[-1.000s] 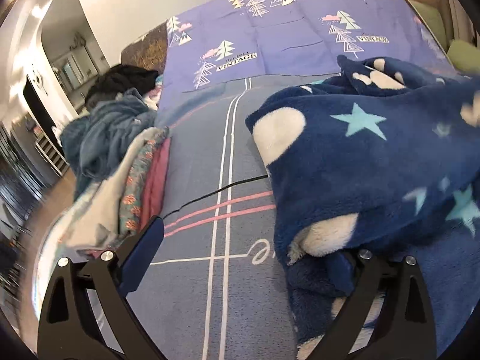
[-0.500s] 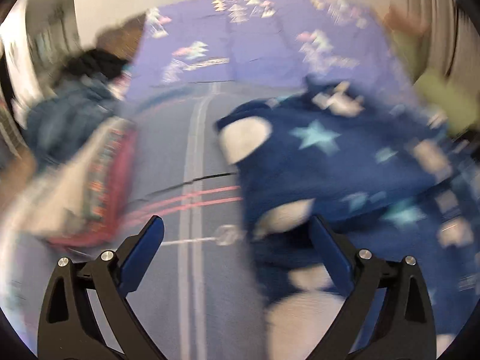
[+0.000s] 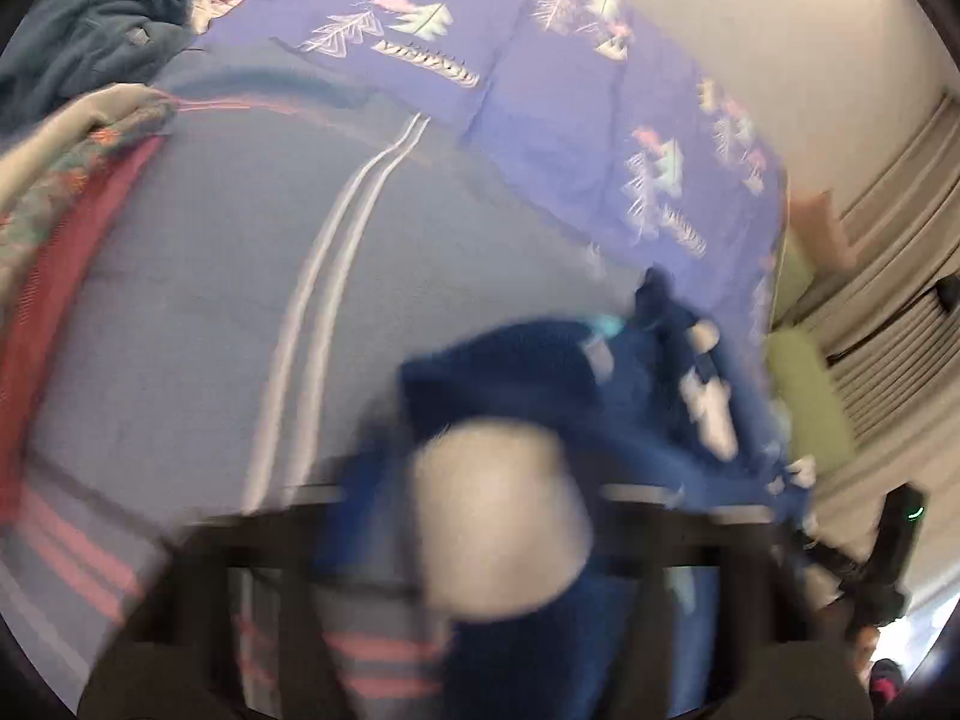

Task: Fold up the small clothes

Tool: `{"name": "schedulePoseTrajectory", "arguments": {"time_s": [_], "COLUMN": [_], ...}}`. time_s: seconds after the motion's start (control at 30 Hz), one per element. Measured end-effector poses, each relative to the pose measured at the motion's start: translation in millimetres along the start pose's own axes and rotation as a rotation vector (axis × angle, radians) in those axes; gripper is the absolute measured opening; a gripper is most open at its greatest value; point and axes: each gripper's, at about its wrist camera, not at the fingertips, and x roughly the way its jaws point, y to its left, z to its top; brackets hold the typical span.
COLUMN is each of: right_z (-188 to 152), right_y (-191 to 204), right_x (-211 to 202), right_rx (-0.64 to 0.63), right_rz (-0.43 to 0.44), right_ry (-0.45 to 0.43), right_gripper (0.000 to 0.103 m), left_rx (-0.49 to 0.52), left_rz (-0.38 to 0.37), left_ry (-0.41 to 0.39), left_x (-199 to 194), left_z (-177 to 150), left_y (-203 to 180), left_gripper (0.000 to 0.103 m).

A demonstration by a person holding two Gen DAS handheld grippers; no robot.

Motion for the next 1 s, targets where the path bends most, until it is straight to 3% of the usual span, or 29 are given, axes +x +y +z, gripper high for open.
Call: {"name": "schedulePoseTrajectory", "arguments": {"time_s": [0.03, 0.07, 0.17, 0.23, 0.3, 0.37, 0.4, 0.47, 0.53, 0.6, 0.63, 0.73, 0.77, 0.83, 0.87, 0.9, 0.97, 1.0], "right_z": [1, 2, 6, 9, 12, 12, 9, 1, -7, -11, -12, -19, -22, -25, -27, -27, -27, -25], "right_y": [0, 0, 3, 6, 7, 4, 0, -10, -16, -17, -19, -19, -19, -25, -25, -25, -15, -11], "right_x": [0, -3, -34, -46, -36, -9, 2, -5, -26, -42, -49, -54, -50, -33, -27, -20, -21, -27], "right_rx": [-0.003, -0.011, -0.002, -0.004, -0.008, -0.03, -0.029, -0.001, 0.0, -0.024, -0.031, -0.035, -0.018, 0.061, 0.083, 0.092, 0.053, 0.053], "right_rz": [-0.005, 0.003, 0.063, 0.023, -0.07, -0.192, -0.219, -0.174, -0.138, -0.101, -0.074, 0.016, 0.034, 0.08, 0.091, 0.078, 0.039, 0.072], "right_ry": [-0.003, -0.014, -0.142, -0.203, -0.199, -0.119, -0.081, -0.1, -0.133, -0.15, -0.147, -0.085, -0.046, 0.015, 0.024, 0.022, 0.0, 0.003], "right_gripper": [0.022, 0.017, 0.016, 0.016, 0.016, 0.025, 0.027, 0.028, 0.043, 0.043, 0.043, 0.044, 0.051, 0.074, 0.074, 0.071, 0.023, 0.008], "left_rx": [-0.02, 0.001, 0.149, 0.258, 0.354, 0.43, 0.448, 0.463, 0.473, 0.484, 0.495, 0.534, 0.553, 0.582, 0.611, 0.638, 0.696, 0.709], "left_rz": [-0.01, -0.017, 0.004, 0.103, 0.255, 0.407, 0.457, 0.509, 0.522, 0.51, 0.462, 0.301, 0.266, 0.241, 0.242, 0.254, 0.335, 0.364], "left_ry": [-0.018, -0.053, -0.21, -0.278, -0.277, -0.207, -0.159, -0.133, -0.198, -0.281, -0.298, -0.277, -0.247, -0.188, -0.142, -0.114, -0.064, -0.051], "left_x": [-4, -12, -58, -72, -59, -28, -12, -2, -19, -47, -61, -81, -80, -71, -60, -51, -33, -28], "left_z": [3, 4, 0, -7, -12, -18, -22, -31, -39, -47, -53, -74, -82, -98, -109, -117, -130, -134], "left_y": [-4, -12, -46, -63, -72, -72, -69, -64, -68, -79, -89, -117, -123, -130, -135, -138, -140, -143], "left_gripper": [0.013, 0.012, 0.011, 0.012, 0.012, 0.014, 0.017, 0.029, 0.051, 0.056, 0.056, 0.057, 0.06, 0.063, 0.064, 0.064, 0.064, 0.064]}}
